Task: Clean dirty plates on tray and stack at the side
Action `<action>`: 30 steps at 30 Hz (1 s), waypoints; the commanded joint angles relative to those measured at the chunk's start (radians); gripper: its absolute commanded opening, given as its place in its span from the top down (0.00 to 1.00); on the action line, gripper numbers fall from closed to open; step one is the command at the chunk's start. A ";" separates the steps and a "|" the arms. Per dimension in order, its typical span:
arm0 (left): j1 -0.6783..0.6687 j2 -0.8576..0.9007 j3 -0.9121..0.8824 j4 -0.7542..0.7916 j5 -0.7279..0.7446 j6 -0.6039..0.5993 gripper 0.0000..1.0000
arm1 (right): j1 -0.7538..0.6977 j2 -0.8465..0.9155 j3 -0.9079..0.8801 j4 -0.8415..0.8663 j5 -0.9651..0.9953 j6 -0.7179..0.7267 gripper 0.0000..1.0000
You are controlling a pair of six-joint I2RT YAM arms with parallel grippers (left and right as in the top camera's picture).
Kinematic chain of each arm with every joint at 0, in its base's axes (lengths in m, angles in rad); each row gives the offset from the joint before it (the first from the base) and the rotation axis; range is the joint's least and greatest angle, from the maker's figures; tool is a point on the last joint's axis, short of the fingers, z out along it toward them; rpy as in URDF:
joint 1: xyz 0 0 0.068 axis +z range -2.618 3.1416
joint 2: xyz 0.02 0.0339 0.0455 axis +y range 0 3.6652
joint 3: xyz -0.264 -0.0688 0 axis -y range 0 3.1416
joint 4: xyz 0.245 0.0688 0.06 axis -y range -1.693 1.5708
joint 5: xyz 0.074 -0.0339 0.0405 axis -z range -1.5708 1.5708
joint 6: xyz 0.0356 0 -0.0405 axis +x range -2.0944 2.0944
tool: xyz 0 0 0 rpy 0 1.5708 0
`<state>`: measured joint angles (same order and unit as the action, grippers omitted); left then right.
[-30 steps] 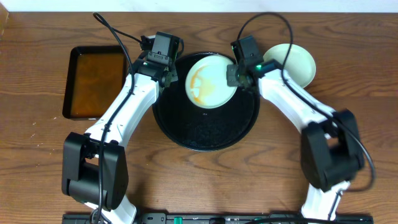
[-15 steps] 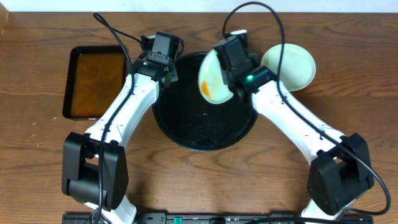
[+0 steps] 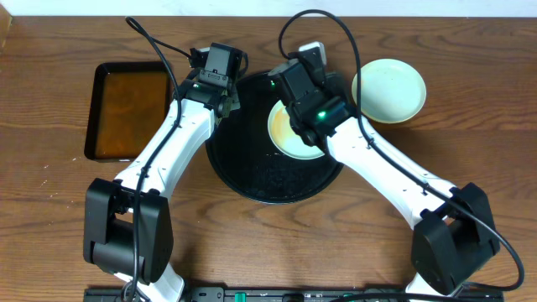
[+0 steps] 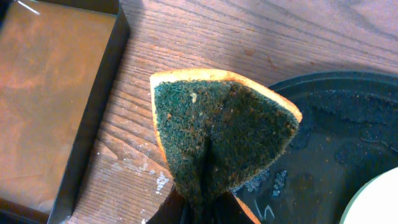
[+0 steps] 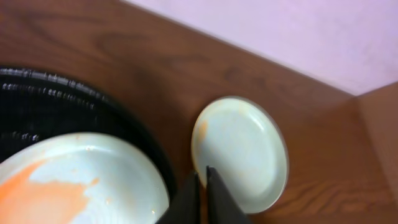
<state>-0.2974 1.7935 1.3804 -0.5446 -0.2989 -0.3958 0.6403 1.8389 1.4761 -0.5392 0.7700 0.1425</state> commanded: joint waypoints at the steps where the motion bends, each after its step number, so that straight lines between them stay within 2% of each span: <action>1: 0.000 0.006 -0.005 -0.001 -0.024 -0.010 0.90 | -0.058 -0.010 0.003 -0.032 -0.150 0.128 0.87; 4: 0.000 0.006 -0.005 -0.001 -0.024 -0.010 0.90 | -0.136 -0.010 0.003 -0.076 -0.400 0.191 0.80; 7: 0.000 0.006 -0.005 0.000 -0.024 -0.010 0.90 | -0.223 -0.003 0.003 -0.101 -0.700 0.222 0.79; 10: 0.000 0.006 -0.005 0.000 -0.024 -0.022 0.90 | -0.280 0.015 0.001 -0.116 -0.867 0.248 0.80; 17: 0.000 0.006 -0.005 0.000 -0.024 -0.051 0.90 | -0.278 0.132 0.001 -0.167 -0.882 0.249 0.88; 21: 0.000 0.006 -0.005 -0.002 -0.024 -0.051 0.90 | -0.269 0.198 0.001 -0.192 -0.814 0.322 0.85; 30: 0.000 0.007 -0.005 -0.001 -0.024 -0.051 0.90 | -0.269 0.215 0.002 -0.213 -0.794 0.324 0.79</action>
<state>-0.2974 1.7935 1.3804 -0.5438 -0.2985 -0.4393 0.3706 2.0647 1.4757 -0.7456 -0.0441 0.4465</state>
